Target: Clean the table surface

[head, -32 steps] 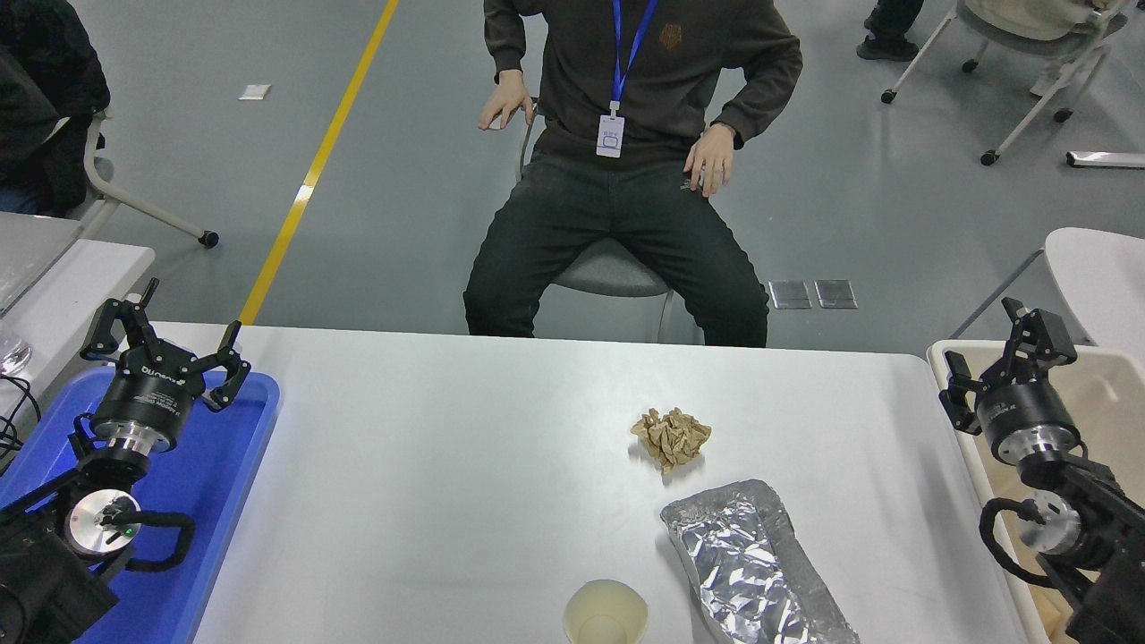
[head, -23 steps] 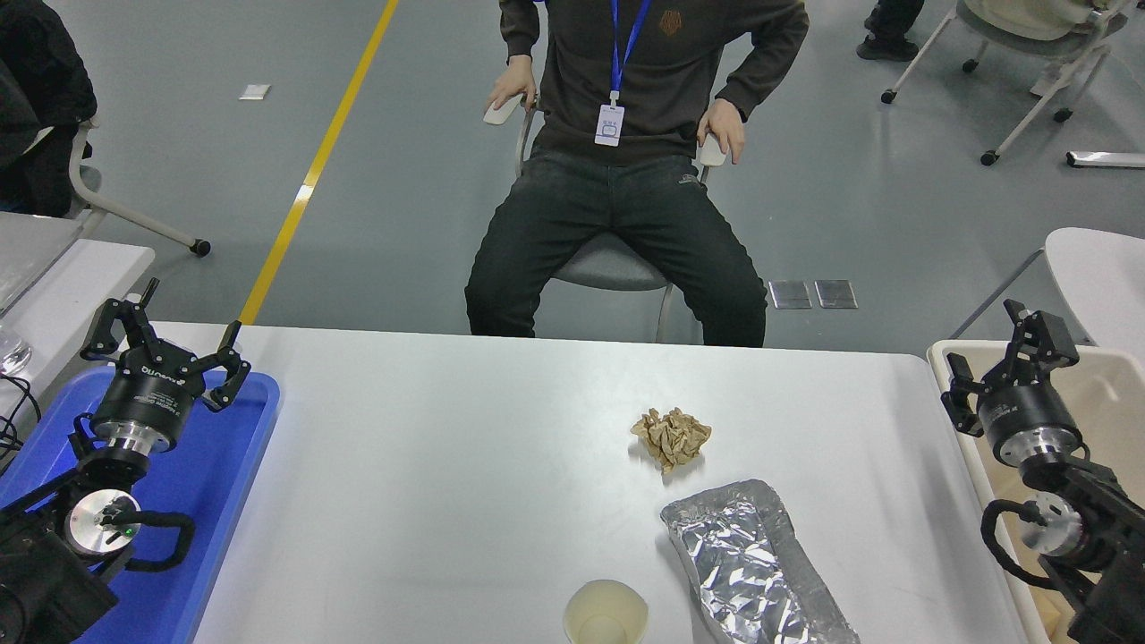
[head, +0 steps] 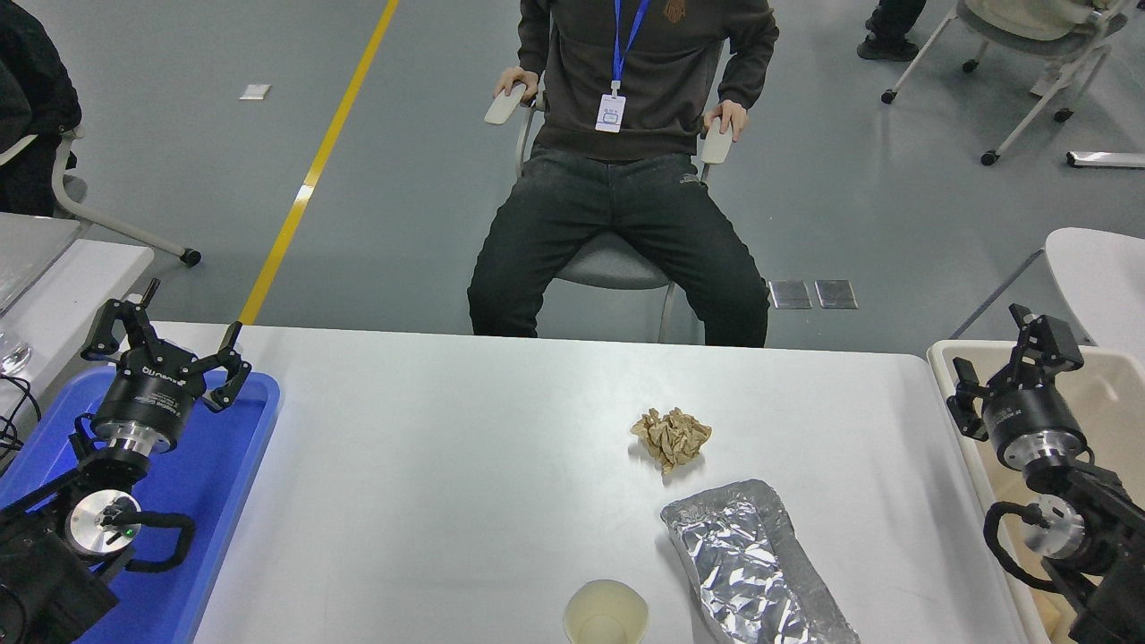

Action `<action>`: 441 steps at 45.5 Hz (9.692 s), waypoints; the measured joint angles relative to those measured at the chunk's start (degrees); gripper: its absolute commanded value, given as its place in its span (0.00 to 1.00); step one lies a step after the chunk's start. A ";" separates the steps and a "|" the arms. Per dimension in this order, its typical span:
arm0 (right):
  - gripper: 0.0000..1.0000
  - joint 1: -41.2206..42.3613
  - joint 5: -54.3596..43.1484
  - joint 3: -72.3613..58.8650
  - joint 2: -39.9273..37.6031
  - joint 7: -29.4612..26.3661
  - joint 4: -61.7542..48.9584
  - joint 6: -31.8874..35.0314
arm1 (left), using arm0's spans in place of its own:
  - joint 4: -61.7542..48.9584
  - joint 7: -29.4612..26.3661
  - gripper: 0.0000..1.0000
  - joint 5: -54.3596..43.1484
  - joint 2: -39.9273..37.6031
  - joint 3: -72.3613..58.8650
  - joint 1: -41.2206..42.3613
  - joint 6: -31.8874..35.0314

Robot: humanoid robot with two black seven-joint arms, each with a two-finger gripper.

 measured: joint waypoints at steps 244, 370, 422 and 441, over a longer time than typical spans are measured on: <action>0.53 50.47 -63.53 -82.63 22.79 -9.32 29.80 22.84 | 0.01 0.05 1.00 -0.01 0.02 0.00 -0.01 0.00; 0.00 47.88 -29.50 -47.18 11.86 -0.07 -0.34 21.09 | 0.00 0.05 1.00 -0.01 0.02 0.00 -0.01 0.00; 0.00 26.64 -14.09 -47.06 -2.93 -8.49 -41.34 16.80 | 0.01 0.05 1.00 -0.01 0.02 0.00 -0.01 0.00; 0.00 20.79 -12.38 -47.07 -4.07 -23.57 -42.75 11.08 | 0.00 0.05 1.00 -0.01 0.02 0.00 -0.01 0.00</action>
